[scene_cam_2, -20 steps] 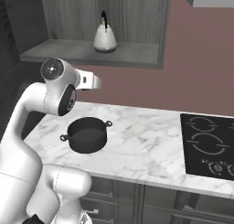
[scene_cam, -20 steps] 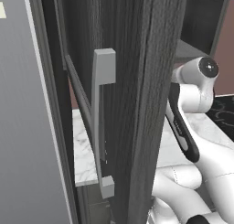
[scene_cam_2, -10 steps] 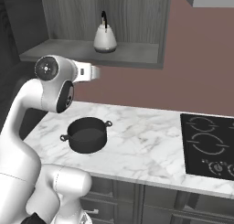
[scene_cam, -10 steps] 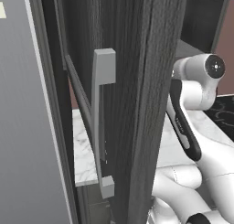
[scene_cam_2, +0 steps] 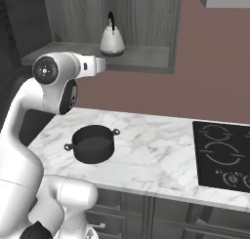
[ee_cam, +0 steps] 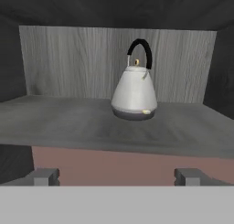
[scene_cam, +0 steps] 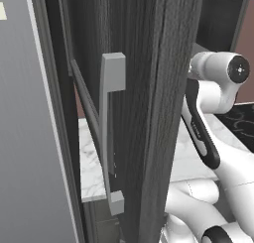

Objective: Pick the kettle from the cabinet and place it on a stove burner. Then pick the pot from the counter and place it on another stove burner. Finally, turn both burners on.

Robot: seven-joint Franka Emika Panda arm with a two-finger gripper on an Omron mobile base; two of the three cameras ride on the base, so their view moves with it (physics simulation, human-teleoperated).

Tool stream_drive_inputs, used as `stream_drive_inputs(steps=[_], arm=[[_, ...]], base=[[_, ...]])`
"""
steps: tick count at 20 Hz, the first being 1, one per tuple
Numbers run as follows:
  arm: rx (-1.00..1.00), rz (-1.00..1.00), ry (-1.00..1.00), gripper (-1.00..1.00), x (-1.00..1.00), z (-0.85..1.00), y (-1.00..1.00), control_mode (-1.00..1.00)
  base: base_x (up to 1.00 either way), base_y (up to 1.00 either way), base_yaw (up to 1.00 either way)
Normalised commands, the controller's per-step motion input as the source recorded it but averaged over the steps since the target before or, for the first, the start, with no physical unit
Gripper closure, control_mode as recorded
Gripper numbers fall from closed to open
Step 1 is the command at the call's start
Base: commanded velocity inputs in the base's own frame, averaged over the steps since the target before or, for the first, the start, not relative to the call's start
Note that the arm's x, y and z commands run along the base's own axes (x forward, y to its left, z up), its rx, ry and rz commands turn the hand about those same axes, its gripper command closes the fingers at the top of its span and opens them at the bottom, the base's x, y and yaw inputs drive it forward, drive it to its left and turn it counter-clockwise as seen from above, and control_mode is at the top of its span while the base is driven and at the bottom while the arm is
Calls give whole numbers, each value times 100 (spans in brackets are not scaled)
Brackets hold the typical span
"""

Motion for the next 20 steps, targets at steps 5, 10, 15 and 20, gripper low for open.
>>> stream_drive_inputs(steps=[5,10,15,20], arm=[[0,0,-8,-100,0,44,0,-100],[0,0,0,-100,1,7,0,-100],[0,0,0,-100,0,0,0,-100],[0,0,0,-100,1,0,0,-100]], base=[[0,0,0],[0,0,0],[0,0,0],[0,0,0]])
